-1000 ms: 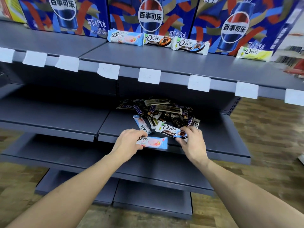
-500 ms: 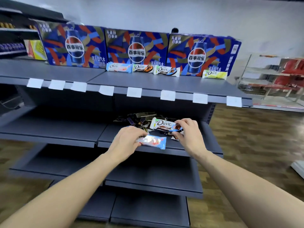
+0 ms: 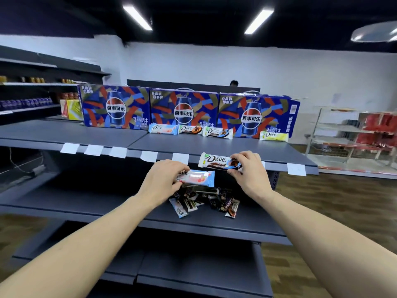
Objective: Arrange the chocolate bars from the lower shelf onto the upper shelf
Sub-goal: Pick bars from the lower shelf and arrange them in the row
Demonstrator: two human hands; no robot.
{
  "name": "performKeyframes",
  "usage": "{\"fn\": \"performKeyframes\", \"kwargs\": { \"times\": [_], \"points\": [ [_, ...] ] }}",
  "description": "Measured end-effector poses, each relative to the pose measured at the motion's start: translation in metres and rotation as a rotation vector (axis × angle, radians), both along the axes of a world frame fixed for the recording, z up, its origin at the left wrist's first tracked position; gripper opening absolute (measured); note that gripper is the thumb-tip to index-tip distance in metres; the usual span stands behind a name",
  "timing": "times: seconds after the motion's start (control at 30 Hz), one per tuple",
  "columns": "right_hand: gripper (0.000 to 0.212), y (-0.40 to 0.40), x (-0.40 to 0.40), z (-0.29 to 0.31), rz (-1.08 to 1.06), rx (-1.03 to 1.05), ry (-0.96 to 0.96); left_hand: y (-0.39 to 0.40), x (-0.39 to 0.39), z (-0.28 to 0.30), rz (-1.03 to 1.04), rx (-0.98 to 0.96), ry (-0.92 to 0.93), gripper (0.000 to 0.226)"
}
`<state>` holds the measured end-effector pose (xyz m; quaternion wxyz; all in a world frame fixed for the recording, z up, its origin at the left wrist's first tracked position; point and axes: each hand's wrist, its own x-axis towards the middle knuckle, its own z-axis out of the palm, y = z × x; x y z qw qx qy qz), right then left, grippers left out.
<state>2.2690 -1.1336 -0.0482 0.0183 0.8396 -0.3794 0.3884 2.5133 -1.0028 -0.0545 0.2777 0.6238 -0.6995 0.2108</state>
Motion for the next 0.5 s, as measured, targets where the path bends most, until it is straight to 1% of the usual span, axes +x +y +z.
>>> {"fn": "performKeyframes", "kwargs": {
  "times": [0.27,0.5],
  "points": [
    [0.042,-0.022,0.031,0.022,0.007,0.016,0.008,-0.012,0.031,0.021,0.095,-0.056,-0.021,0.038],
    [0.041,-0.052,0.079,0.028,0.013,0.033,0.024,-0.036,0.069,0.033,0.174,-0.028,-0.032,0.04]
  ]
}}
